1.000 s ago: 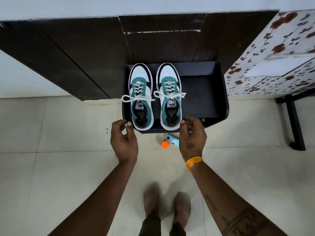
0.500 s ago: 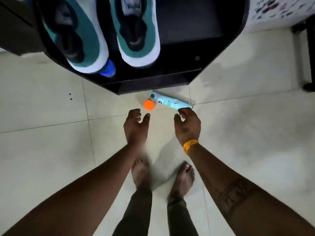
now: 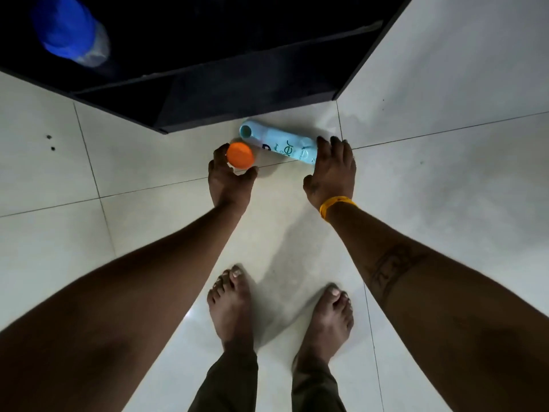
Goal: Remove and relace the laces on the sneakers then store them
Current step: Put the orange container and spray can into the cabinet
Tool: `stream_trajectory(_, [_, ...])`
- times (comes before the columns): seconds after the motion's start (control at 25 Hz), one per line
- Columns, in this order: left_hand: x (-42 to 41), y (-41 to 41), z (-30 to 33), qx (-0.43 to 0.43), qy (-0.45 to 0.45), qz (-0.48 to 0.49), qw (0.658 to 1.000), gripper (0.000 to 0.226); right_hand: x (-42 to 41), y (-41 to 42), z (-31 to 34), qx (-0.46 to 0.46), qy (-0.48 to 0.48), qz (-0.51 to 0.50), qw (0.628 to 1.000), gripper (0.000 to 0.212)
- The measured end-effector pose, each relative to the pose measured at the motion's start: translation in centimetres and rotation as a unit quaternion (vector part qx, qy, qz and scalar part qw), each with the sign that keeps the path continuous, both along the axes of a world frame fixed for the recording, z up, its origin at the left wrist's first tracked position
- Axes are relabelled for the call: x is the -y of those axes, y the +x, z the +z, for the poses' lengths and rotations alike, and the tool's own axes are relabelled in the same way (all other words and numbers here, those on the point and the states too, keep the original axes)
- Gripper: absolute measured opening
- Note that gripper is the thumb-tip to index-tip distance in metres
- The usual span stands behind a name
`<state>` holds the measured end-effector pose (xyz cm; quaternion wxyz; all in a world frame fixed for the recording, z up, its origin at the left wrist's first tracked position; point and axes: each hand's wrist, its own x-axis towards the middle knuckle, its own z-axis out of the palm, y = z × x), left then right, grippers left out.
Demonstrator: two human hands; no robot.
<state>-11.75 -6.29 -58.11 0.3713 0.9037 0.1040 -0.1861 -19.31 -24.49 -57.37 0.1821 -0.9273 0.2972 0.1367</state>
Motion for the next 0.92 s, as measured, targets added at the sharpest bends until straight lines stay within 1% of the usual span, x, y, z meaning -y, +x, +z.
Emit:
stream_trajectory(0.08, [-0.1,0.1,-0.8,0.018,0.002,0.0,1.0,0.065,0.3,0.1,-1.2,-0.005,-0.022,0.012,1.0,0.08])
stream_trajectory(0.2, [-0.4,-0.1,-0.8,0.033,-0.003,-0.001,0.999,0.055,0.7,0.2,-1.7,-0.019,-0.043,0.031,0.998,0.06])
stream_trajectory(0.28, [-0.5,-0.4,-0.7,0.036,-0.001,-0.016,0.999,0.047,0.8,0.0,-1.9,-0.041,-0.014,0.03,0.999,0.048])
stream_trajectory(0.44, [-0.8,-1.4,1.7,0.032,0.001,-0.044,0.999,0.044,0.0,-1.7,-0.4,-0.038,0.101,-0.031,0.994,0.046])
stream_trajectory(0.56, [-0.5,-2.6,5.5,0.036,-0.023,-0.066,0.997,0.047,-0.9,-3.8,3.2,-0.013,0.158,-0.095,0.983,0.049])
stream_trajectory(0.68, [0.7,-4.2,10.8,0.035,-0.047,-0.076,0.995,0.049,-1.6,-6.2,8.7,0.041,0.221,-0.204,0.953,0.052])
stream_trajectory(0.8, [2.7,-6.2,17.0,0.024,-0.088,-0.087,0.992,0.047,-1.0,-8.7,15.5,0.09,0.261,-0.287,0.917,0.039])
stream_trajectory(0.92, [5.7,-7.3,23.6,0.004,-0.139,-0.091,0.986,0.046,0.2,-10.5,22.6,0.118,0.277,-0.339,0.891,0.03])
